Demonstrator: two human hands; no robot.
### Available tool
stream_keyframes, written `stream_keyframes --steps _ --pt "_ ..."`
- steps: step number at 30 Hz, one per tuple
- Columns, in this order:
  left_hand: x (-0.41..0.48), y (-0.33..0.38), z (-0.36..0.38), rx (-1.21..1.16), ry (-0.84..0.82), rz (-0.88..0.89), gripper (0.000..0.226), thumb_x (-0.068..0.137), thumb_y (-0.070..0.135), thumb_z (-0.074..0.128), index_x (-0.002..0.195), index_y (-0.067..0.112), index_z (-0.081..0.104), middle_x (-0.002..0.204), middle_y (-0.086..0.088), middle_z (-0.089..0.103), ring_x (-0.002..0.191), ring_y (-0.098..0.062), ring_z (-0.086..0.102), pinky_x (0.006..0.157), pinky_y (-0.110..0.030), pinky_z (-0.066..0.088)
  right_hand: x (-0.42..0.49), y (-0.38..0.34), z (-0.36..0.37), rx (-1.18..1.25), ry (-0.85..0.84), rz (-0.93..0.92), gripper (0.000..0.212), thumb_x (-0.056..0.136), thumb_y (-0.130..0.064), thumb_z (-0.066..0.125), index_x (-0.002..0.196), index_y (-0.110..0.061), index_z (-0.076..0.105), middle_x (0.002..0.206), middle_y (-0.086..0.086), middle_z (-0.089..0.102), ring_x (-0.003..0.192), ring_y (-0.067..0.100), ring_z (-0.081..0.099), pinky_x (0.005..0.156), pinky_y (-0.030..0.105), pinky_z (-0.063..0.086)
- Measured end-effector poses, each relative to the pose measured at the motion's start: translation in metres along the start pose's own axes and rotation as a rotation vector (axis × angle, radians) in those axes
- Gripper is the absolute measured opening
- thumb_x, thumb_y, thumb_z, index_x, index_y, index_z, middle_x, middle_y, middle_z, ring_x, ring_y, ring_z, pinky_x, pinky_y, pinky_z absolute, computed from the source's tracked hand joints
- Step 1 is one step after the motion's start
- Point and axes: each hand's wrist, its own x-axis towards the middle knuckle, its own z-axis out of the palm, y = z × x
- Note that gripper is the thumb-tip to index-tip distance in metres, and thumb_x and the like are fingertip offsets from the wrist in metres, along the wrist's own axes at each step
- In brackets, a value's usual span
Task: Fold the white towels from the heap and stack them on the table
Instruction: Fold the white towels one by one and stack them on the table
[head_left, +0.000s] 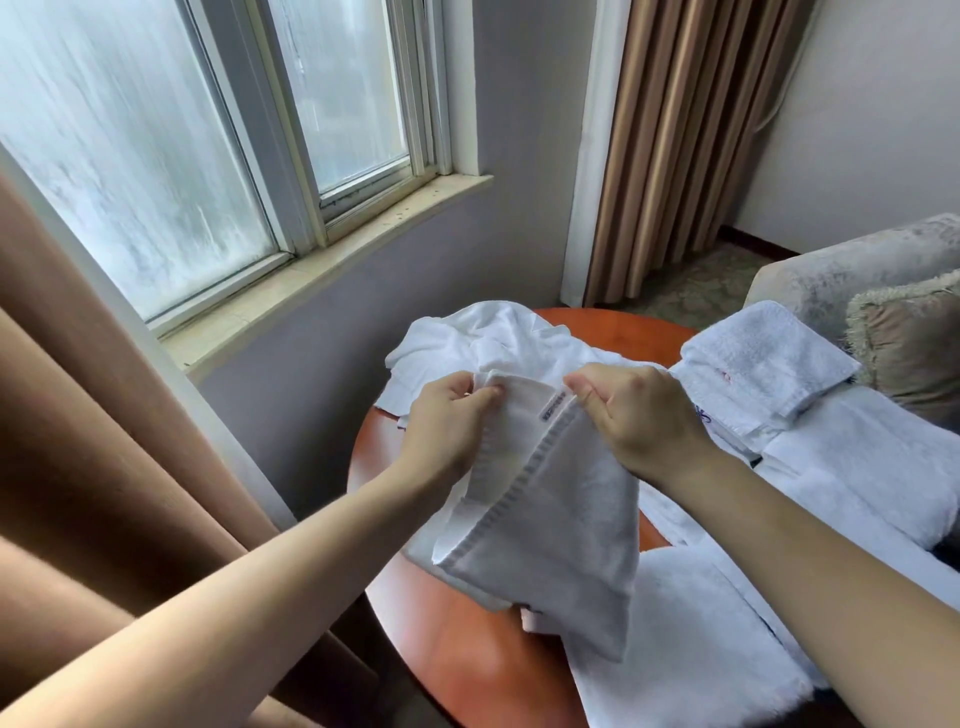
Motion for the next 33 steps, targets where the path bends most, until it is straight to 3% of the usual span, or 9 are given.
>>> stream_keyframes --steps 5,9,13,17,21,23,26,29,33 --pt "0.006 0.0 0.008 0.137 0.024 -0.019 0.025 0.079 0.032 0.06 0.064 0.018 0.045 0.062 0.001 0.038 0.062 -0.016 0.035 0.06 -0.033 0.029 0.001 -0.001 -0.001 -0.069 0.028 -0.006 0.037 0.095 -0.044 0.034 0.065 -0.023 0.031 0.051 0.01 0.052 0.046 0.034 0.048 0.05 0.028 0.028" --pt "0.005 0.002 0.025 0.175 -0.04 -0.027 0.04 0.083 0.032 0.061 0.056 0.022 0.033 0.056 0.008 0.034 0.057 -0.013 0.033 0.057 -0.029 0.029 0.005 -0.007 0.0 0.193 -0.19 0.199 0.045 0.098 -0.044 0.039 0.061 -0.02 0.034 0.056 -0.002 0.046 0.058 0.019 0.043 0.058 0.032 0.031" --pt "0.005 0.004 0.027 0.16 -0.102 -0.048 0.022 0.072 0.042 0.057 0.073 0.021 0.049 0.069 0.0 0.043 0.066 -0.016 0.041 0.063 -0.034 0.034 0.006 -0.017 -0.011 0.356 -0.409 0.321 0.008 0.07 -0.027 0.04 0.071 -0.02 0.042 0.056 -0.009 0.041 0.057 0.008 0.036 0.056 0.027 0.029" --pt "0.004 0.004 0.024 0.076 -0.137 -0.108 0.022 0.068 0.036 0.055 0.078 0.017 0.05 0.076 -0.002 0.043 0.07 -0.016 0.041 0.063 -0.031 0.033 0.008 -0.026 -0.022 0.491 -0.545 0.343 0.026 0.06 -0.02 0.036 0.084 -0.017 0.043 0.069 -0.007 0.041 0.063 0.008 0.035 0.06 0.025 0.029" --pt "0.007 -0.002 0.019 0.065 -0.16 -0.089 0.035 0.09 0.021 0.058 0.062 0.02 0.038 0.062 0.003 0.037 0.058 -0.012 0.037 0.051 -0.024 0.03 0.008 -0.024 -0.02 0.527 -0.618 0.375 0.024 0.062 -0.017 0.039 0.086 -0.024 0.041 0.082 -0.003 0.045 0.071 0.011 0.039 0.062 0.024 0.032" --pt "0.007 -0.003 0.016 0.086 -0.185 -0.068 0.039 0.093 0.018 0.056 0.06 0.021 0.037 0.057 0.007 0.035 0.051 -0.008 0.035 0.046 -0.019 0.029 0.008 -0.021 -0.014 0.469 -0.598 0.388 0.013 0.079 -0.012 0.046 0.085 -0.024 0.044 0.081 -0.001 0.05 0.074 0.012 0.045 0.063 0.026 0.036" --pt "0.005 -0.004 0.014 0.077 -0.225 -0.028 0.035 0.095 0.021 0.057 0.064 0.018 0.043 0.056 0.007 0.038 0.047 -0.004 0.035 0.044 -0.016 0.029 0.009 -0.022 -0.007 0.547 -0.454 0.403 0.016 0.089 -0.011 0.06 0.078 -0.02 0.054 0.061 -0.011 0.049 0.056 0.0 0.044 0.057 0.017 0.036" --pt "0.001 -0.008 0.014 0.068 -0.233 -0.027 0.035 0.096 0.024 0.058 0.065 0.018 0.044 0.058 0.006 0.04 0.051 -0.004 0.036 0.047 -0.017 0.03 0.011 -0.029 -0.005 0.624 -0.35 0.42 0.017 0.085 -0.008 0.069 0.075 -0.02 0.061 0.066 -0.013 0.059 0.061 -0.008 0.055 0.062 0.008 0.042" --pt "-0.003 -0.006 0.012 -0.019 -0.26 -0.072 0.026 0.094 0.028 0.061 0.082 0.004 0.063 0.073 -0.007 0.058 0.069 -0.016 0.052 0.063 -0.028 0.042 0.011 -0.035 0.0 0.812 -0.237 0.487 0.017 0.072 -0.002 0.081 0.071 -0.014 0.069 0.071 -0.002 0.071 0.07 0.002 0.065 0.071 0.015 0.052"
